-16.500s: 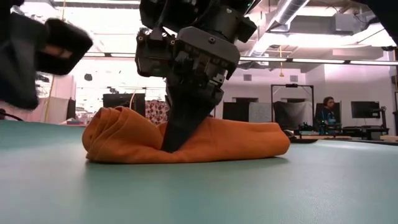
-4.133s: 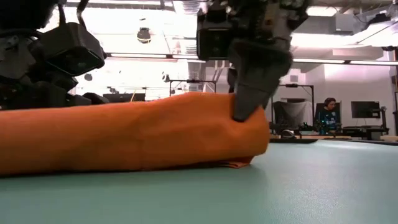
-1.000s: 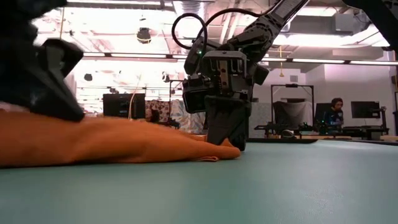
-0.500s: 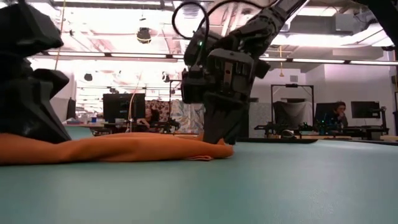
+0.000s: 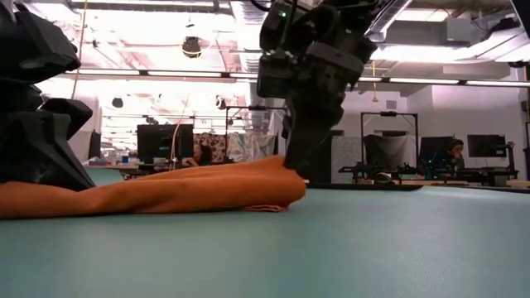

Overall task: Roll towel into tight, uniform cylinder
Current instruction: Roll the orange towel

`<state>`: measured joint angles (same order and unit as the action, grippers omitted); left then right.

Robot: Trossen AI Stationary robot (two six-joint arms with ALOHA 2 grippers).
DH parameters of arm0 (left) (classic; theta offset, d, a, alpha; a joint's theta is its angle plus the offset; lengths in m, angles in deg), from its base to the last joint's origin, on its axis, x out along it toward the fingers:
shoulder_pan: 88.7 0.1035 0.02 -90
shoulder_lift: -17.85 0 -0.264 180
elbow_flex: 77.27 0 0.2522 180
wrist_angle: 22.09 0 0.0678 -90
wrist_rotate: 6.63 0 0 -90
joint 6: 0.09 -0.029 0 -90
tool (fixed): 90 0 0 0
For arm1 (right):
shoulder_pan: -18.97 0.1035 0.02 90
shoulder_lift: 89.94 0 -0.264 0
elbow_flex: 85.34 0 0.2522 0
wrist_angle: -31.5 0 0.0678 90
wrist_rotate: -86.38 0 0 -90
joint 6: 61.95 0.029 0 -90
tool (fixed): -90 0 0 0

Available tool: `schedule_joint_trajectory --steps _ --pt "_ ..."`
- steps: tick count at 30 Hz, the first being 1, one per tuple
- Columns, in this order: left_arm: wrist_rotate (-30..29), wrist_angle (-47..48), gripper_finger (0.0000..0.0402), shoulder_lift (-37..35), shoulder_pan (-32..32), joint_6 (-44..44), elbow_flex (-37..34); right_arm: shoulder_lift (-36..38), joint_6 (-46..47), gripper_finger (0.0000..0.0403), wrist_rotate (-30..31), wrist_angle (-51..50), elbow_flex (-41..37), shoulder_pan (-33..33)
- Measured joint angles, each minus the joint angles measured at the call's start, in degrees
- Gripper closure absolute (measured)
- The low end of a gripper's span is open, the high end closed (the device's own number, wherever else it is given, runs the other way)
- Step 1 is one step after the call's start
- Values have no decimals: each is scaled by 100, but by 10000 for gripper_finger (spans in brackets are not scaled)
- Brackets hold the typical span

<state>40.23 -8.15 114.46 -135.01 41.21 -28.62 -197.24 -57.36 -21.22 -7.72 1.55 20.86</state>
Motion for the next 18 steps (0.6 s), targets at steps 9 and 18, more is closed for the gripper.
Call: schedule_joint_trajectory --steps 9,18 --pt "47 -81 401 0 0 -92 -56 232 -143 310 53 306 -75 184" --pt "108 -83 401 0 1 -98 -58 424 -936 274 2257 188 -71 1272"
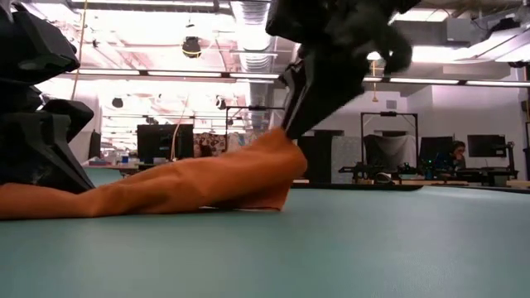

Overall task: Roll towel into tight, uniform cylinder
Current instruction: Roll the orange towel

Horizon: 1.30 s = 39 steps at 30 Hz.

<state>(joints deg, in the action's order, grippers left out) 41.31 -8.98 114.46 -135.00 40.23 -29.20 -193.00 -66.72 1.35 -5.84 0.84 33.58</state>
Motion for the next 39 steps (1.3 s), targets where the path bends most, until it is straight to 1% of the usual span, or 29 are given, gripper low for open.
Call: schedule_joint_trajectory --steps 3,4,5,7,10,14,17,21,24,30,35,39 --pt "6 -3 401 0 -1 0 -1 -227 -449 253 1088 -78 2 261" --pt "10 -7 401 0 -1 0 -1 -289 -463 247 1363 -121 -4 299" --pt "16 -7 401 0 -1 0 -1 -327 -460 242 1512 -143 -7 322" --pt "27 -7 401 0 -1 0 -1 -310 -339 234 1525 -167 -6 304" --pt "41 -3 401 0 -1 0 -1 -215 -224 231 1231 -33 -4 288" --pt "53 12 401 0 -1 0 -1 15 -211 231 1224 21 -1 540" --pt "61 15 401 0 -1 0 -1 30 -197 230 1244 325 7 735" --pt "65 8 401 0 -1 0 -1 -345 -711 225 1562 766 2 832" --pt "88 12 401 0 -1 26 -3 -510 -815 223 1570 902 -1 773" --pt "173 26 401 0 -1 96 -1 -737 -719 222 1485 604 4 688" --pt "201 21 401 2 -1 96 -1 -986 -664 222 1491 567 4 706" --pt "218 22 401 2 -1 98 -1 -1128 -624 222 1866 340 15 709"
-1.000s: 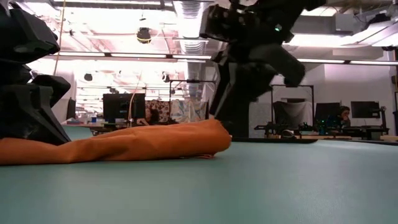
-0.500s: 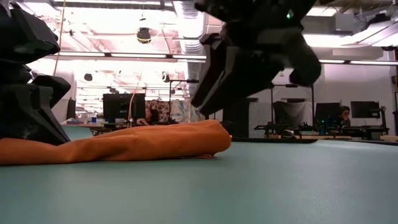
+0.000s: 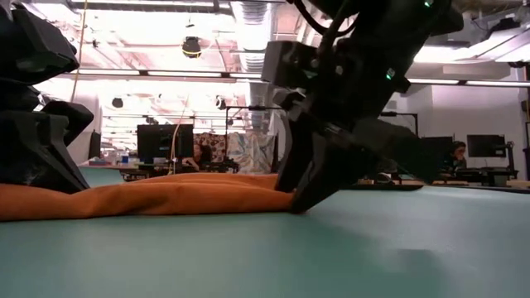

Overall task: Roll towel into tight, uniform cylinder
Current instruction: Roll the orange towel

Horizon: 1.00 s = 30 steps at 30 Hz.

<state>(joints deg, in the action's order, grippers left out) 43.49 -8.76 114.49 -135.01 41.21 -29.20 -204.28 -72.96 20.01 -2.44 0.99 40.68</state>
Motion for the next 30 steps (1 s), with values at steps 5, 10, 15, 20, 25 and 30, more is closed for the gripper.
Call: schedule_joint_trajectory --steps 5,10,15,20,25,30 --pt "6 1 401 0 0 -2 0 28 58 222 172 -34 -2 -18" --pt "13 3 401 0 17 -33 0 162 -296 222 696 -48 -12 -17" --pt "16 3 401 0 20 -48 0 65 -366 222 474 25 -12 -47" --pt "17 3 401 0 20 -52 0 61 -374 229 680 123 -15 -93" --pt "20 -1 401 0 22 -51 0 61 -321 305 1232 99 -15 -91" --pt "22 -8 401 2 24 -46 0 61 -306 386 1735 70 56 -90"
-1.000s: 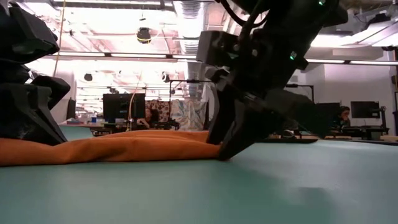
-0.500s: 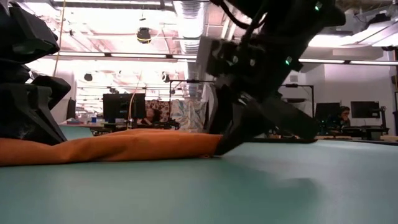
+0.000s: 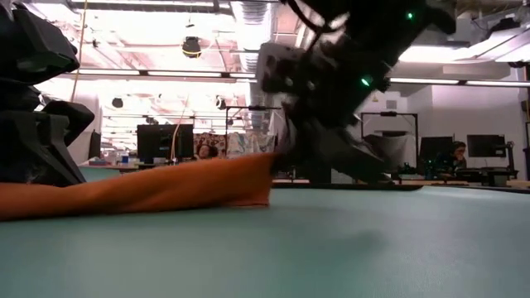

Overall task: Roll towel into tight, uniform cylinder
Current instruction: Roll the orange towel

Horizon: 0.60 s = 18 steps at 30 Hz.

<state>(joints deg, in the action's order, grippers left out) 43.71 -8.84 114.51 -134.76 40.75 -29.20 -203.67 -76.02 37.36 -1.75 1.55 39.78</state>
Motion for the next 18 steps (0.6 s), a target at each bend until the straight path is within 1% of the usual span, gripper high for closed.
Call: schedule_joint_trajectory --steps 2,4,5,7,9,11,16,18 --pt "-1 0 401 0 0 -4 0 0 -105 386 551 -61 173 63" --pt "0 0 401 0 2 -4 0 0 -400 391 925 -107 374 99" --pt "0 -2 401 0 2 -4 0 0 -546 394 1031 -115 472 106" --pt "1 -1 401 0 2 -4 0 0 -674 396 1043 -139 649 145" --pt "3 -2 401 0 2 -4 0 8 -627 396 962 -128 747 164" --pt "33 0 401 0 4 0 0 11 -391 395 808 -180 732 197" --pt "94 7 401 0 4 -10 0 10 770 394 41 -1011 687 339" --pt "125 3 401 -2 1 -83 2 11 1064 392 -210 -1043 583 432"
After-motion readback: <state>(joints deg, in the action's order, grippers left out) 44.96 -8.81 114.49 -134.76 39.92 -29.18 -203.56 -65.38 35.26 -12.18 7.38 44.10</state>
